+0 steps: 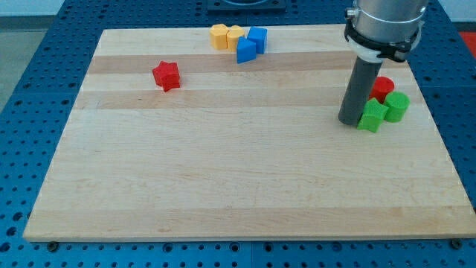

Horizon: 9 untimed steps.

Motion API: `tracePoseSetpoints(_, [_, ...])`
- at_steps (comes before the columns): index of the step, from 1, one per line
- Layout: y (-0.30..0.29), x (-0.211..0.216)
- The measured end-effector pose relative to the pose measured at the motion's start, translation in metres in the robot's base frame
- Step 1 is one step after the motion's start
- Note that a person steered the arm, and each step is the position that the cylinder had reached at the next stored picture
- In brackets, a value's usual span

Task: Push green star closer to green circle

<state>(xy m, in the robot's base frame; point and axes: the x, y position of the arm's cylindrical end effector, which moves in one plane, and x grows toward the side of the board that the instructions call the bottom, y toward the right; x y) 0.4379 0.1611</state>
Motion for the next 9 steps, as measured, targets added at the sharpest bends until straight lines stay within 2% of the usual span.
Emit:
tracePoseSetpoints(3, [0.011, -0.005])
tracePoseSetpoints(4, [-0.015, -0.006])
tracePoseSetpoints(6, [-0.127, 0.004])
tracePoseSetpoints(7, [-0.204, 0.004])
tracePoseSetpoints(8, [-0.287, 0.000])
tracePoseSetpoints(9, [-0.366, -0.027])
